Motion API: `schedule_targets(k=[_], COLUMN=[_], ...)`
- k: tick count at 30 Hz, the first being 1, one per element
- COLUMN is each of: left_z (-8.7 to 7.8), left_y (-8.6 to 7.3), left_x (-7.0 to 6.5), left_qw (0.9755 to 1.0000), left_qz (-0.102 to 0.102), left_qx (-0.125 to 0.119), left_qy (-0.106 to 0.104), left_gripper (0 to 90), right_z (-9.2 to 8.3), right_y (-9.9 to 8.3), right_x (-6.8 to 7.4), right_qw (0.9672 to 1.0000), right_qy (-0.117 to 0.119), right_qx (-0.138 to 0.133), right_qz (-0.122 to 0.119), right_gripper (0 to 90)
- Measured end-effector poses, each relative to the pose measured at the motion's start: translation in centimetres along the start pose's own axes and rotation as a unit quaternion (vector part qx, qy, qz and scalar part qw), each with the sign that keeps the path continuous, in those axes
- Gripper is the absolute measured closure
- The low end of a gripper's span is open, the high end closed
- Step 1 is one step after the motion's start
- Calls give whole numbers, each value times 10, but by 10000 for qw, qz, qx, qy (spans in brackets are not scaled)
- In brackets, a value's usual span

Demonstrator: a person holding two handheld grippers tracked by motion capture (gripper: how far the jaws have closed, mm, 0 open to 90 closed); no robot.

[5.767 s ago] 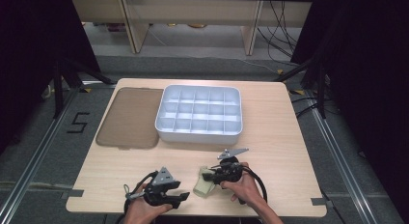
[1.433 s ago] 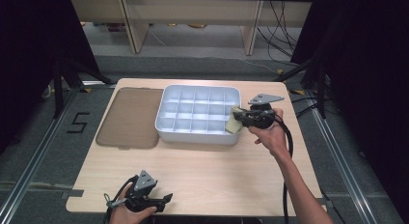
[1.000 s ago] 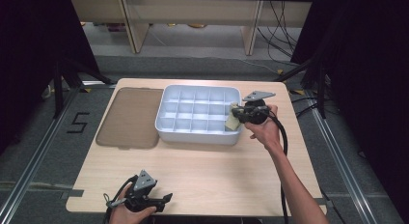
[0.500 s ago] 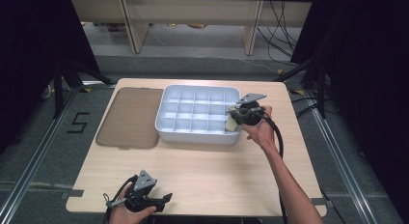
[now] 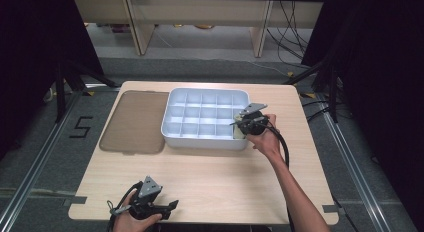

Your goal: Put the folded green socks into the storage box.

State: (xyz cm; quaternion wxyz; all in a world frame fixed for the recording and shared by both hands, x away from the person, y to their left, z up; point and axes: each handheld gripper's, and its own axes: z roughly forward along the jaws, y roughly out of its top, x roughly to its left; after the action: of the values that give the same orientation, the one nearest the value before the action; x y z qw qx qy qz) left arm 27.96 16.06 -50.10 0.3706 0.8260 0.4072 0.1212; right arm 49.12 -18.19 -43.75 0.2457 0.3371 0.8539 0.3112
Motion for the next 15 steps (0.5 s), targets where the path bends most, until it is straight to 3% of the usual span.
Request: schedule_targets(k=[3,8,13,15], left_z=[0,0,2,1], left_y=[0,0,-1,-1], left_x=[0,1,-1,1], left_qw=[10000,10000,9999,10000], left_qz=[-35,-2,-128,-77], left_qx=[-5,21,-34,31], left_qy=[15,15,38,-1], left_gripper=[253,253,253,253], right_z=[3,8,11,13], right_y=[-4,-9,-14,-15], right_x=[4,6,6,5], right_qw=[9999,9998,9996,9996], right_qy=[54,94,187,225], right_qx=[61,90,194,191], right_qz=[-132,-144,-78,-4], right_gripper=[729,725,714,705])
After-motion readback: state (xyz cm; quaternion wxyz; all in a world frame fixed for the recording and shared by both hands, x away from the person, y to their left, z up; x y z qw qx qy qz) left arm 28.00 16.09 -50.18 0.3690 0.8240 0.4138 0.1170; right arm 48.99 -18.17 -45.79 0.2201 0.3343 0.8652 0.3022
